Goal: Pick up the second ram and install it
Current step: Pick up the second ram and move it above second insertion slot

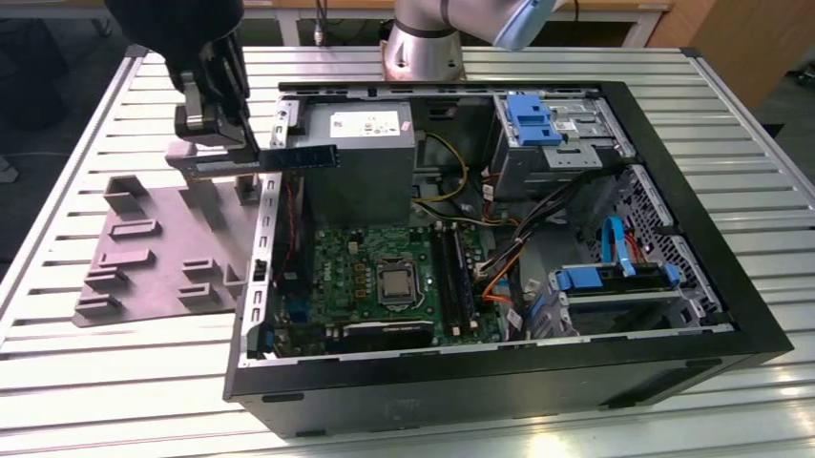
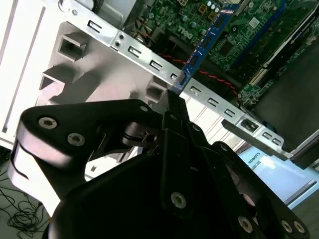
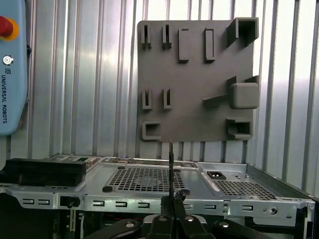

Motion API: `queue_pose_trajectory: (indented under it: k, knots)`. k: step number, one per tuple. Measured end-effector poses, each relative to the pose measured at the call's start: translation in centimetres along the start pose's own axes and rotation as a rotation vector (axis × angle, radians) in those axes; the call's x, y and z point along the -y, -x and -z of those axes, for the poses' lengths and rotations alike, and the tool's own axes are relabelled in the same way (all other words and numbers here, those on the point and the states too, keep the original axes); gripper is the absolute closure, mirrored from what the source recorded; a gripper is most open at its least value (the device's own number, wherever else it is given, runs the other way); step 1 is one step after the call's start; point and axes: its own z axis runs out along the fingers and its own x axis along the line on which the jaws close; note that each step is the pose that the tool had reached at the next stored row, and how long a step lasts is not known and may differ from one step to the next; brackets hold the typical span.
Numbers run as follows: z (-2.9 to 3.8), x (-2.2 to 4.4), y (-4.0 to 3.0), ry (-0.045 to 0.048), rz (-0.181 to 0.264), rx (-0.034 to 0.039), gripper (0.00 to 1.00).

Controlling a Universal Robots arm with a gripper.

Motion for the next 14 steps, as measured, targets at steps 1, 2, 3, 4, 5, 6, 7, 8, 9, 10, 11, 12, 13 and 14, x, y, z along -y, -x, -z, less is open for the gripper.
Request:
queue_pose_trajectory:
  k: [1,2,3,4,5,6,7,8,9,10,11,12,13,14]
  knots:
    - [-0.01,0.17,-0.01,0.0000,0.000,0.0001,0.88]
    - [-0.01,0.35,-0.01,0.0000,0.000,0.0000,0.88]
    - [-0.02,0.51,-0.02,0.0000,0.000,0.0000,0.88]
    - [-0.03,0.70,-0.03,0.0000,0.000,0.0000,0.88]
    - [-0.04,0.86,-0.03,0.0000,0.000,0.0000,0.88]
    - [-0.04,1.04,-0.04,0.0000,0.000,0.0000,0.88]
    - [-0.05,1.21,-0.05,0.0000,0.000,0.0000,0.88]
    - [-0.06,1.37,-0.05,0.0000,0.000,0.0000,0.88]
    - [-0.07,1.55,-0.06,0.0000,0.000,0.0001,0.88]
    - [-0.07,1.72,-0.07,0.0000,0.000,0.0000,0.88]
    - [-0.08,1.89,-0.08,0.0000,0.000,0.0000,0.88]
    - [-0.09,2.07,-0.08,0.0000,0.000,0.0000,0.88]
    - [-0.09,2.24,-0.09,0.0000,0.000,0.0000,0.88]
    - [-0.10,2.40,-0.09,0.0000,0.000,0.0001,0.88]
